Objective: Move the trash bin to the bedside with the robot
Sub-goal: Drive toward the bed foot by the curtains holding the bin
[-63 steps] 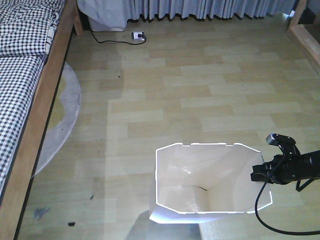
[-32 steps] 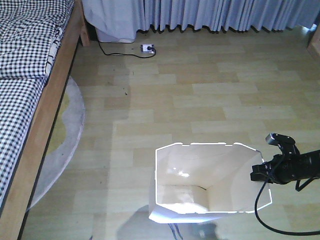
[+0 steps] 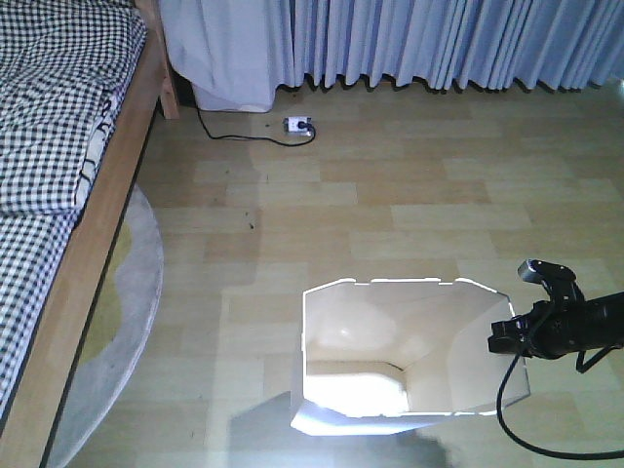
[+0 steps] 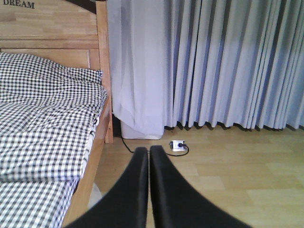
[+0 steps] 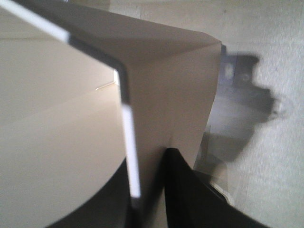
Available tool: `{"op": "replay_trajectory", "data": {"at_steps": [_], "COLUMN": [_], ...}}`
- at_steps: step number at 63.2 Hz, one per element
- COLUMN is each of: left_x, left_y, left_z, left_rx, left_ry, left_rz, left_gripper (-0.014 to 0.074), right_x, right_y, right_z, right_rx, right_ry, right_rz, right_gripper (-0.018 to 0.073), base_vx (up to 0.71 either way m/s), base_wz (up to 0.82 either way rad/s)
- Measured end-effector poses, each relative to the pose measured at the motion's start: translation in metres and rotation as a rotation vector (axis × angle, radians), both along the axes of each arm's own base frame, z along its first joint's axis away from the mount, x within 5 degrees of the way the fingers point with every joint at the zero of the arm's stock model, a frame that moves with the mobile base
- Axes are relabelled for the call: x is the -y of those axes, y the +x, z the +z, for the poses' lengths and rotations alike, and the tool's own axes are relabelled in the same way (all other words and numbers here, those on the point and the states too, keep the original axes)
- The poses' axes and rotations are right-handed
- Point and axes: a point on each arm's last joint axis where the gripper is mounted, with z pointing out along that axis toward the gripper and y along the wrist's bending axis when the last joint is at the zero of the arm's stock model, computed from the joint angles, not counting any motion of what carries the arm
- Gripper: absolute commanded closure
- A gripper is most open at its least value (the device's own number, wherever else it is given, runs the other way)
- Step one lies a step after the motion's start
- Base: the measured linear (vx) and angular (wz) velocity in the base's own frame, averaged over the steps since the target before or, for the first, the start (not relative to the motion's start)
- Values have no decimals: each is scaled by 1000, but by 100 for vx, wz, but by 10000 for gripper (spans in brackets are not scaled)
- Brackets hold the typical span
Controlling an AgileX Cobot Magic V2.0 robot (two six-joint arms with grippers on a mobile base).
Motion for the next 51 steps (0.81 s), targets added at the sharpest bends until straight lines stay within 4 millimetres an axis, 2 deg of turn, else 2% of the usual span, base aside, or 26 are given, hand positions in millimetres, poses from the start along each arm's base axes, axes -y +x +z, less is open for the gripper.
{"op": "replay_trajectory", "data": {"at_steps": [51], "left_x": [0], "left_y": [0], "left_z": [0], "left_rx": [0], "left_ry": [0], "left_rz": [0], "left_gripper": [602], "right_x": [0], "right_y": [0], "right_z": [0], "right_rx": [0], "right_ry": [-1], "right_rz": [0], "right_gripper": [565], "base_vx": [40], "base_wz": [4]}}
